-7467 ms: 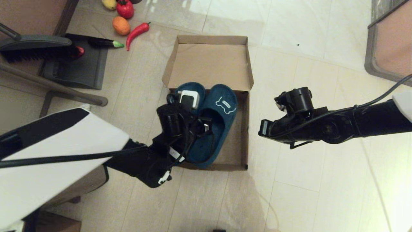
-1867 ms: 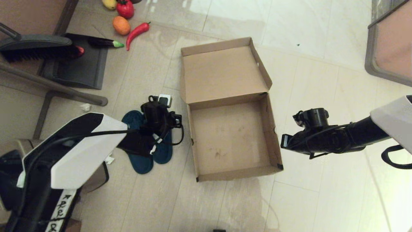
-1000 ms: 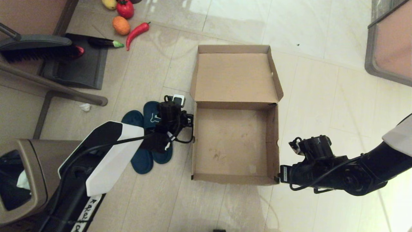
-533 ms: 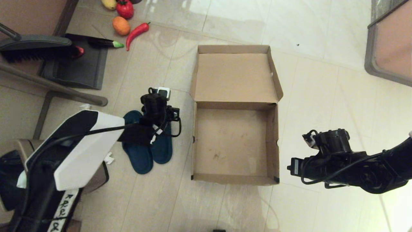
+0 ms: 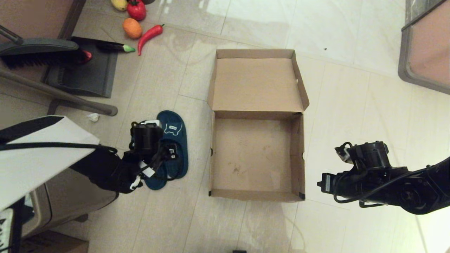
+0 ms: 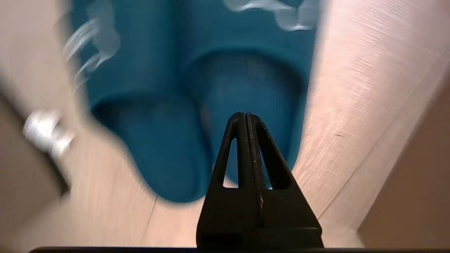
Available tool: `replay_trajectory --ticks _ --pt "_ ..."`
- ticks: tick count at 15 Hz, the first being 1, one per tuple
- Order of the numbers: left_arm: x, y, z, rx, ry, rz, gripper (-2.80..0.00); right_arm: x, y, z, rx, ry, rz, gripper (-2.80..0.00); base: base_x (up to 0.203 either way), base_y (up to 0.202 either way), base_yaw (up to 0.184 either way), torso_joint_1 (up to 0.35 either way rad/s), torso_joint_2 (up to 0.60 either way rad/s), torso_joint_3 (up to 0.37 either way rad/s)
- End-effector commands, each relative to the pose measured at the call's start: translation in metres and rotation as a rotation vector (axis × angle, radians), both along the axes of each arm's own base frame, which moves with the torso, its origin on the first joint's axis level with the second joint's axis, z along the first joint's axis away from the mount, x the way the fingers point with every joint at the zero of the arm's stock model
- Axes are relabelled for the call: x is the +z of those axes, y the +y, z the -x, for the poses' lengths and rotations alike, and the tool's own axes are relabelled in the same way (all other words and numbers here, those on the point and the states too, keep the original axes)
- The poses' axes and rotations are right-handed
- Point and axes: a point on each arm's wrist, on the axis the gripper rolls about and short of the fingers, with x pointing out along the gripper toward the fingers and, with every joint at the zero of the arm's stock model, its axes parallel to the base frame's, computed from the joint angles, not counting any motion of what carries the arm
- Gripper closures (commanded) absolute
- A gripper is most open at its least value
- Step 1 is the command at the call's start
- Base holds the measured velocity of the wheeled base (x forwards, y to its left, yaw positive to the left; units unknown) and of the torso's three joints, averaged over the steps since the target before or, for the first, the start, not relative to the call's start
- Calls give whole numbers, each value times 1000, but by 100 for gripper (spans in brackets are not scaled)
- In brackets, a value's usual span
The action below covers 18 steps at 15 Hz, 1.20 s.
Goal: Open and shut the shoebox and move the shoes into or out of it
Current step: Put the shoes into the shoe box
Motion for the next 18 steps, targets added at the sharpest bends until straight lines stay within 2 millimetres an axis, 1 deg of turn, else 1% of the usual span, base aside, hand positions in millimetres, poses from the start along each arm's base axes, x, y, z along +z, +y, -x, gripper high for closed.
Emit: replay_trajectory --ticks 1,3,5,6,7,9,10,14,18 --pt "10 17 13 113 -29 60 0 3 0 -1 1 -14 -2 0 0 0 0 0 0 0" --pt "4 28 17 161 -26 85 0 4 1 -3 6 -21 1 0 0 0 0 0 0 0" --pt "-6 32 22 168 -29 95 0 4 1 -4 6 -19 1 0 0 0 0 0 0 0" --pt "-5 32 22 164 -57 104 -206 3 1 -3 6 -14 2 0 0 0 0 0 0 0" --pt "-8 31 23 158 -75 111 -280 2 1 -2 5 -11 4 0 0 0 0 0 0 0" --pt "-20 31 24 157 -88 114 -280 2 1 -3 5 -10 3 0 0 0 0 0 0 0" --pt "-25 32 28 155 -94 117 -280 2 1 -2 5 -8 4 0 0 0 0 0 0 0" --pt "-54 31 33 100 -104 131 -280 1 1 -1 3 -5 7 0 0 0 0 0 0 0" --pt "-74 30 33 40 -79 159 -280 4 0 1 2 -13 9 0 0 0 0 0 0 0"
